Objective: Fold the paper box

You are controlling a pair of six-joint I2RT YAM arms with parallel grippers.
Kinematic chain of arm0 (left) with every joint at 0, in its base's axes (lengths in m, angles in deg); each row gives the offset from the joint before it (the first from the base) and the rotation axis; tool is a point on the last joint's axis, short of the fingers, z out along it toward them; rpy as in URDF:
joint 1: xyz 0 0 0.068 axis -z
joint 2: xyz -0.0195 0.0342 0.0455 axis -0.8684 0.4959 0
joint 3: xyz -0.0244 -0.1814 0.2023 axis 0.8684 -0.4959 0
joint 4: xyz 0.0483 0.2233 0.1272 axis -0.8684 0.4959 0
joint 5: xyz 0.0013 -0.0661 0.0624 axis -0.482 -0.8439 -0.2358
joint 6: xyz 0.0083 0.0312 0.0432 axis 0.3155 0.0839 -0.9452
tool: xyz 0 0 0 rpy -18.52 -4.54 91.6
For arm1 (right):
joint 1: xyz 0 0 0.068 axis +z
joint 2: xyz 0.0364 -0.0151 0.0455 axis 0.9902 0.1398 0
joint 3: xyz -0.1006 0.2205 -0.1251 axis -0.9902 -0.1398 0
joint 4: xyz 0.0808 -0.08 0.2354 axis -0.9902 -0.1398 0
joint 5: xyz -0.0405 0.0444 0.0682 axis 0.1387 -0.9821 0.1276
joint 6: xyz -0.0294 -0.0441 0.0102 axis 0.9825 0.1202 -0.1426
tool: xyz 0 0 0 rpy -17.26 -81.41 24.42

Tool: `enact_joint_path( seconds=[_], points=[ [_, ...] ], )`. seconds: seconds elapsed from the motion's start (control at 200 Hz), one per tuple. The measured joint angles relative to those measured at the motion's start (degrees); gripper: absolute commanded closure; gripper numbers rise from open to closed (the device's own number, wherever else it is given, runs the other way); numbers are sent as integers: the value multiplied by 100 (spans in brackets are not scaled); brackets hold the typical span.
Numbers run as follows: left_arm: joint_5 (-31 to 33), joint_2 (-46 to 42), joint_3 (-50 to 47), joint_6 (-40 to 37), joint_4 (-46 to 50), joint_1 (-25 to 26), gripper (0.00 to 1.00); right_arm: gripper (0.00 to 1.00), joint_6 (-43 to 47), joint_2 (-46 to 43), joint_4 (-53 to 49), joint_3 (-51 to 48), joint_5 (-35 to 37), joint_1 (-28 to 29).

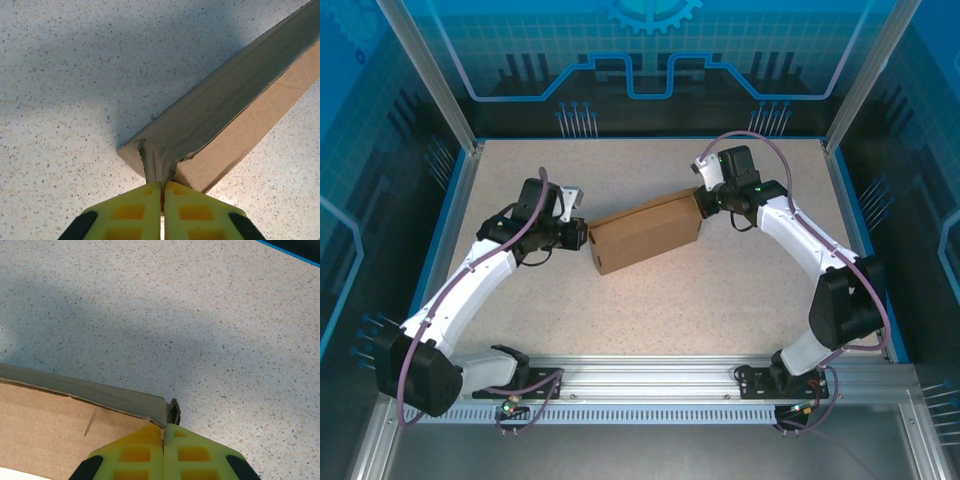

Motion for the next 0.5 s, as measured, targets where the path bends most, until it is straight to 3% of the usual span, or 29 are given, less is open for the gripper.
enact_joint_path(
  seconds=[0.14,0.5],
  points=[
    [-9,0,-7,157,-66,0,100,94,-2,-4,-7,-2,2,0],
    [-293,-221,-540,1475,-883,-2,100,94,-22,-101,24,-111,28,0]
  ],
)
